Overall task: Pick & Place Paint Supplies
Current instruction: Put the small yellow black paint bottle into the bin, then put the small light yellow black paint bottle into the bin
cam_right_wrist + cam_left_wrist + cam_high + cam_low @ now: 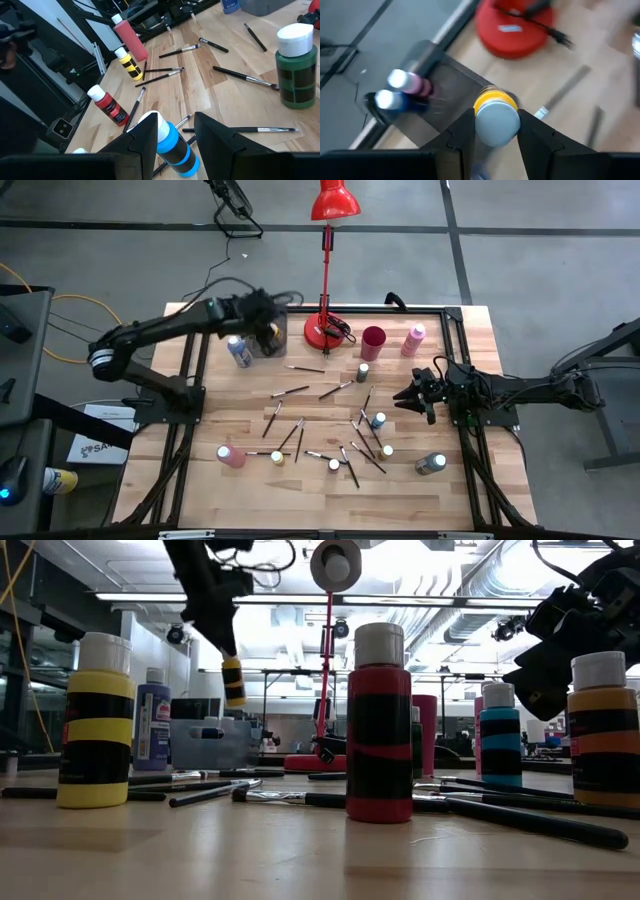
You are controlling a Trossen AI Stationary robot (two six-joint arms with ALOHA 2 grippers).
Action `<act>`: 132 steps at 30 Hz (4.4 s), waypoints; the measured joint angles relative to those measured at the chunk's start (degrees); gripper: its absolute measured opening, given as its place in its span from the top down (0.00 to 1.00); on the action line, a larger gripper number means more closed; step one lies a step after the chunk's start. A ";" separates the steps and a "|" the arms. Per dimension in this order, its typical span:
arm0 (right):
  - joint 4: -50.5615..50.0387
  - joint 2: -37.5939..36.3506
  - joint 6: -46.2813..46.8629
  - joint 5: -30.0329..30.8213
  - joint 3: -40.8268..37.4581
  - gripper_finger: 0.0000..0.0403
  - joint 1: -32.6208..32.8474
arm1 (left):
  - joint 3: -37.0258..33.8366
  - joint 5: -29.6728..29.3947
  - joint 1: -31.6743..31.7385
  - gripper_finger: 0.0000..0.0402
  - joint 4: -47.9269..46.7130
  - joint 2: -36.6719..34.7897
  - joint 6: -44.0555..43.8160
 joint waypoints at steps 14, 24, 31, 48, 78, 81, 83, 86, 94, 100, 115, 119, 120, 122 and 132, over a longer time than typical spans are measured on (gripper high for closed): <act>0.01 -0.01 0.00 -0.01 0.00 0.70 0.01 | 7.08 0.63 12.06 0.71 3.53 17.25 1.71; 0.02 -0.01 0.00 0.00 0.00 0.70 0.01 | 10.81 2.01 15.05 0.71 4.80 24.76 0.69; 0.00 0.00 0.00 0.00 0.00 0.70 0.00 | 10.88 1.63 16.49 0.71 6.52 26.31 -0.36; 0.02 -0.01 0.00 0.00 -0.01 0.70 0.02 | 10.83 0.96 17.14 0.67 7.34 27.27 -1.66; 0.00 -0.01 0.00 0.00 0.00 0.70 0.02 | 10.81 -4.03 14.04 0.42 8.31 19.73 15.28; 0.01 -0.01 0.00 0.00 0.00 0.70 0.01 | 10.44 -4.18 10.44 0.42 4.69 16.26 20.19; 0.01 -0.02 0.00 -0.02 -0.01 0.70 0.00 | 8.51 -4.11 7.53 0.42 2.51 12.90 21.97; 0.02 0.00 0.00 -0.02 0.00 0.70 0.02 | 3.91 -4.12 1.99 0.42 1.28 6.50 21.56; 0.02 -0.02 0.00 0.00 0.00 0.70 0.02 | -5.65 -1.81 -15.80 0.42 -3.59 -8.77 16.17; 0.02 -0.01 0.00 0.00 0.00 0.70 0.00 | -8.08 2.25 -28.74 0.42 -4.78 -11.29 13.72; 0.02 0.00 0.00 0.00 -0.01 0.70 0.02 | -8.16 13.76 -46.29 0.42 3.84 0.48 11.87; 0.00 0.00 0.00 0.00 0.00 0.70 0.00 | -8.16 17.19 -47.73 0.42 7.49 3.95 10.18; 0.02 0.00 0.00 0.00 -0.01 0.70 0.00 | -8.14 17.75 -47.95 0.42 8.49 4.72 9.49; 0.01 -0.01 0.00 -0.01 -0.01 0.70 0.02 | -8.14 18.20 -48.45 0.42 8.95 6.00 7.84; 0.02 -0.02 0.00 -0.01 -0.01 0.70 0.01 | -8.86 17.27 -50.79 0.42 9.03 7.80 4.47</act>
